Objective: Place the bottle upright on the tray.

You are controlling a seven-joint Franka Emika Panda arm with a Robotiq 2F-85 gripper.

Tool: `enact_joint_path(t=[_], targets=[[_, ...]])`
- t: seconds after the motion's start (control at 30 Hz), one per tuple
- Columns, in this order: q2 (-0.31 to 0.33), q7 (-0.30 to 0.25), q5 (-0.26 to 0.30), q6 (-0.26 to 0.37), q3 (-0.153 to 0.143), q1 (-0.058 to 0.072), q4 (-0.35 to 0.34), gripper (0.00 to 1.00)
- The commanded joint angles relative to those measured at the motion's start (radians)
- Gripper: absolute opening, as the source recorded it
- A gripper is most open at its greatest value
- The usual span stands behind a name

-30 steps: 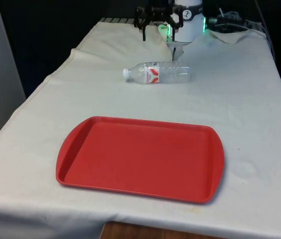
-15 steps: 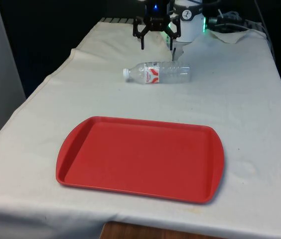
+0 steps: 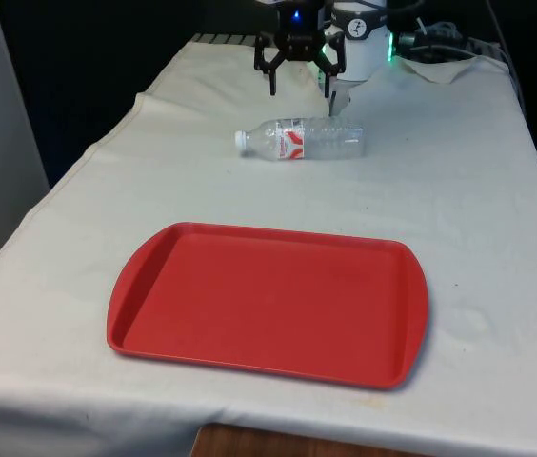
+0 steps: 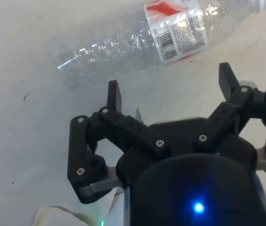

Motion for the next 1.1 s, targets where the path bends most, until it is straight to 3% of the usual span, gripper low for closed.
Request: enact_joint_path(t=[0.0, 1.07], targets=[[0.005, 0.014, 0.004, 0.008, -0.001, -0.001, -0.001, 1.0], [0.005, 0.178, 0.019, 0.002, -0.009, 0.001, 0.01, 1.0]])
